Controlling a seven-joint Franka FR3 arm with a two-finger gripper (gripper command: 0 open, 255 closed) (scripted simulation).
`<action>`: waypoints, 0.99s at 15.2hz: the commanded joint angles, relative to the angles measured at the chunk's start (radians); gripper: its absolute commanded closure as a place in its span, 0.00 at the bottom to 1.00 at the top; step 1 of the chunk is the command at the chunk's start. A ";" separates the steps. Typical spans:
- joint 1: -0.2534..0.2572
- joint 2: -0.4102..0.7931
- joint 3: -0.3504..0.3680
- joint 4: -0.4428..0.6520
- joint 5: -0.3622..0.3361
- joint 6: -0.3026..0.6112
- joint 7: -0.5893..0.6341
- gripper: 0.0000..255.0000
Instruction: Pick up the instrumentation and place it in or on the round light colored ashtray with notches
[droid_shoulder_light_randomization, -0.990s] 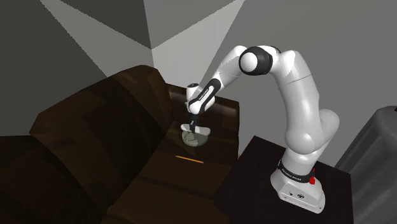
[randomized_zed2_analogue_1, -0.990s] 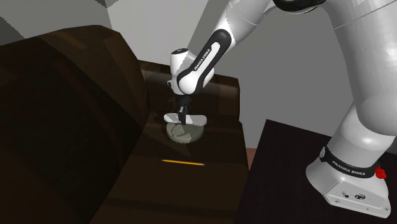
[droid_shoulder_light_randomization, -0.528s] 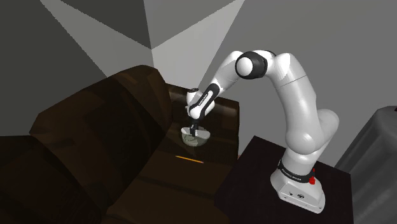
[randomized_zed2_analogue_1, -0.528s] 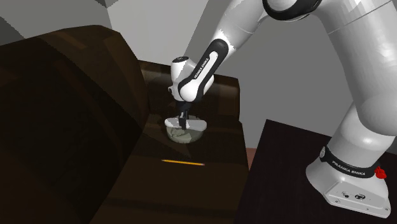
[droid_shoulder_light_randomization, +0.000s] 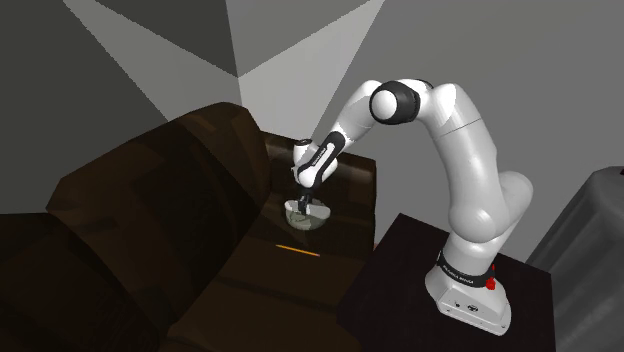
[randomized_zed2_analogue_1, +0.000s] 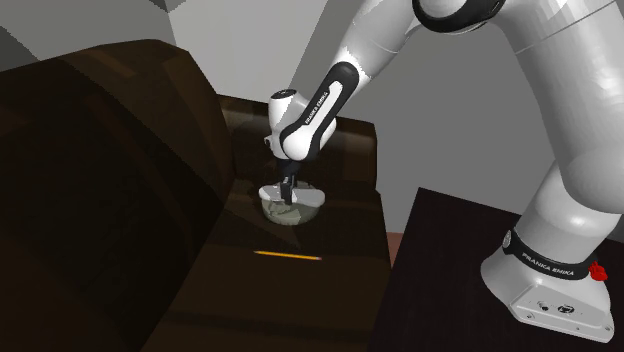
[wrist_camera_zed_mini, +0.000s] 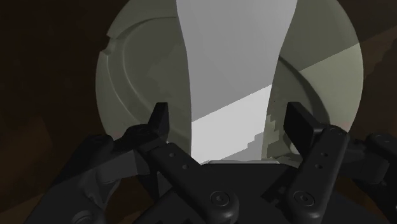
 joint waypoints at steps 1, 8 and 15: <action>0.000 0.000 0.000 0.000 0.000 0.000 0.000 0.00; -0.018 -0.110 0.028 -0.035 0.025 -0.075 -0.017 0.00; -0.018 -0.110 0.028 -0.035 0.025 -0.075 -0.017 0.00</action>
